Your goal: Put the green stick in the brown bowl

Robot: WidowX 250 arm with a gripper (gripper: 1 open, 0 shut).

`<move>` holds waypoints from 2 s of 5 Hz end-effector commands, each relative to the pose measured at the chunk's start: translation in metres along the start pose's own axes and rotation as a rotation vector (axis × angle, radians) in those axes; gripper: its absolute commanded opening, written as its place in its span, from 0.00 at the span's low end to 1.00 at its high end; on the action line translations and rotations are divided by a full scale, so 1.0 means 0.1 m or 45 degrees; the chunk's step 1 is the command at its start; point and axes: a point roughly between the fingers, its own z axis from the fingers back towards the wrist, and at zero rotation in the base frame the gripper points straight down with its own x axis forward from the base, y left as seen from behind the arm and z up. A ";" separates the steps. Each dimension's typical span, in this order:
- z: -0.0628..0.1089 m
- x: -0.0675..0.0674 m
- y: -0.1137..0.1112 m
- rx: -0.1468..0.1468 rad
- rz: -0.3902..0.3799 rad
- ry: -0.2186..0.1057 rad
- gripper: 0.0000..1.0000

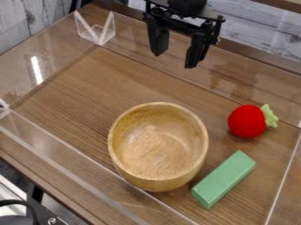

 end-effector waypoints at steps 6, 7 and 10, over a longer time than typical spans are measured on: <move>-0.40 -0.41 -1.12 -0.037 -0.234 0.118 1.00; -0.55 -0.53 -1.21 -0.021 -0.367 0.110 1.00; -0.85 -0.51 -1.25 0.016 -0.479 0.057 1.00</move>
